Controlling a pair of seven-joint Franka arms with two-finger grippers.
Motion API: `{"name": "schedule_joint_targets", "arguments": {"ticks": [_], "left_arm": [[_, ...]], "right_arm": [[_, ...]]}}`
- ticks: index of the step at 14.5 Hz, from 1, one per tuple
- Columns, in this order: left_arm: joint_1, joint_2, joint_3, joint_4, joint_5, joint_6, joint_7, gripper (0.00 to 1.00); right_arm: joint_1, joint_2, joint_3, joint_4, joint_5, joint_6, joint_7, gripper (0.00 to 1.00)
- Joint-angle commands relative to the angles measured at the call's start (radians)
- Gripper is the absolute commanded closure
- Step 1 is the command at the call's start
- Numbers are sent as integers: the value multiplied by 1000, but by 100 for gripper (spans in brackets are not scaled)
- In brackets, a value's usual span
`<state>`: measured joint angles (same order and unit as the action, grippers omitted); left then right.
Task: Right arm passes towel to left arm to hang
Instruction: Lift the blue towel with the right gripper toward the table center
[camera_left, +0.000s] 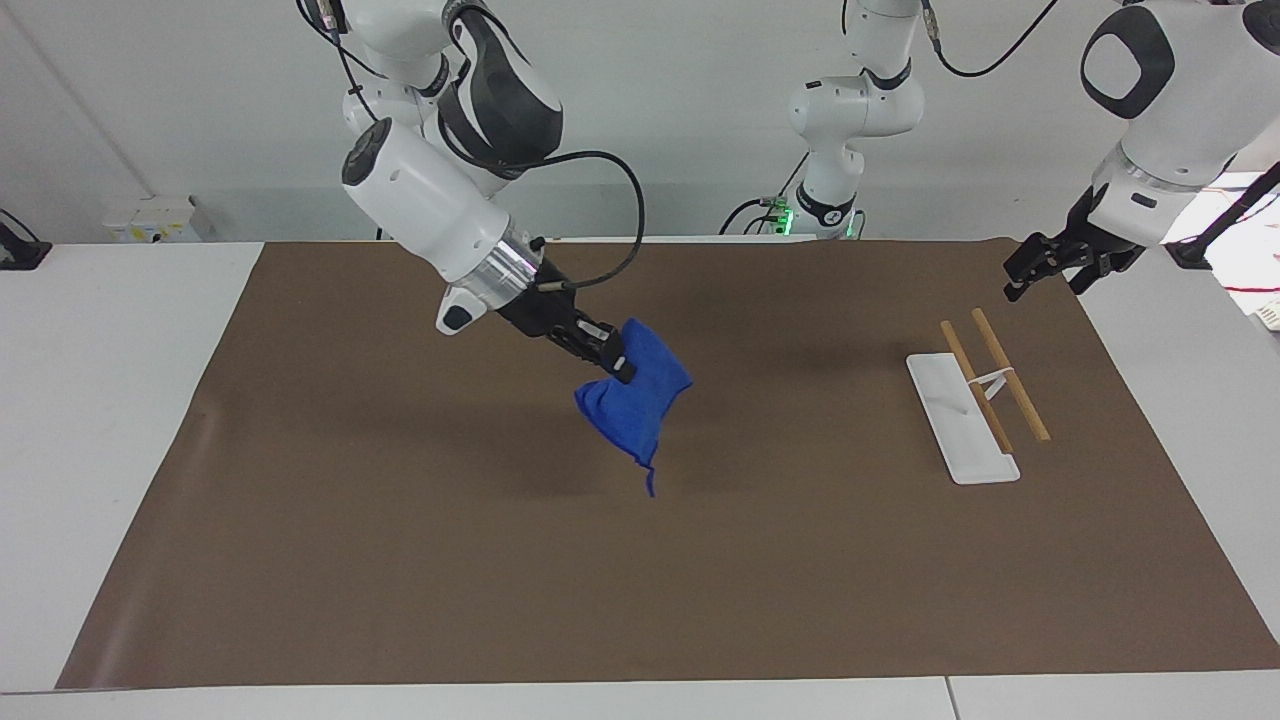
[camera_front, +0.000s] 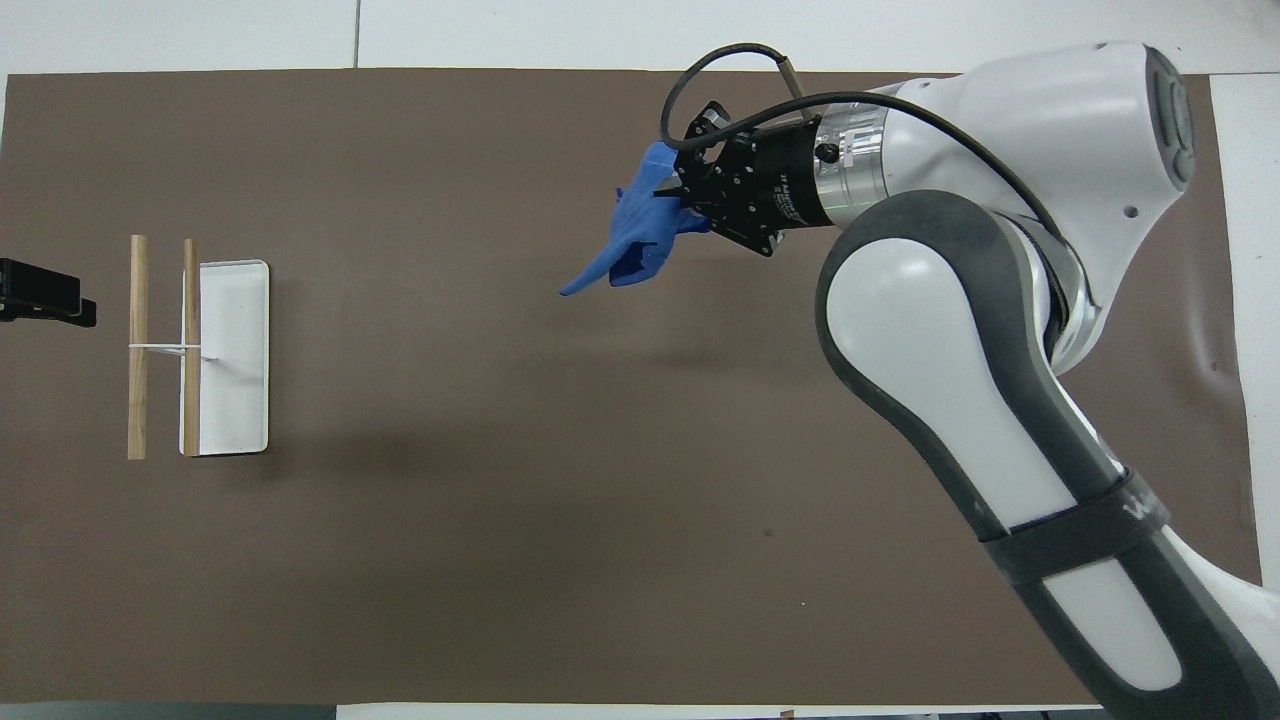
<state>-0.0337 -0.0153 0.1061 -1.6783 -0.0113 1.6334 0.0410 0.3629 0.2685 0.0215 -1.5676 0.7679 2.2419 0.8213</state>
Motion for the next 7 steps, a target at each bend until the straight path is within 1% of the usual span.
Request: {"name": "schedule_joint_targets", "arguments": {"ticks": [1, 5, 7], "left_arm": [[-3, -20, -2, -12, 22, -9, 10, 0], [-35, -28, -3, -17, 22, -33, 5, 0], [-40, -38, -6, -18, 22, -29, 5, 0]], "right_arm": [[45, 6, -2, 3, 137, 111, 58, 100], [142, 20, -2, 3, 229, 284, 137, 100], [166, 21, -2, 6, 263, 308, 141, 100]]}}
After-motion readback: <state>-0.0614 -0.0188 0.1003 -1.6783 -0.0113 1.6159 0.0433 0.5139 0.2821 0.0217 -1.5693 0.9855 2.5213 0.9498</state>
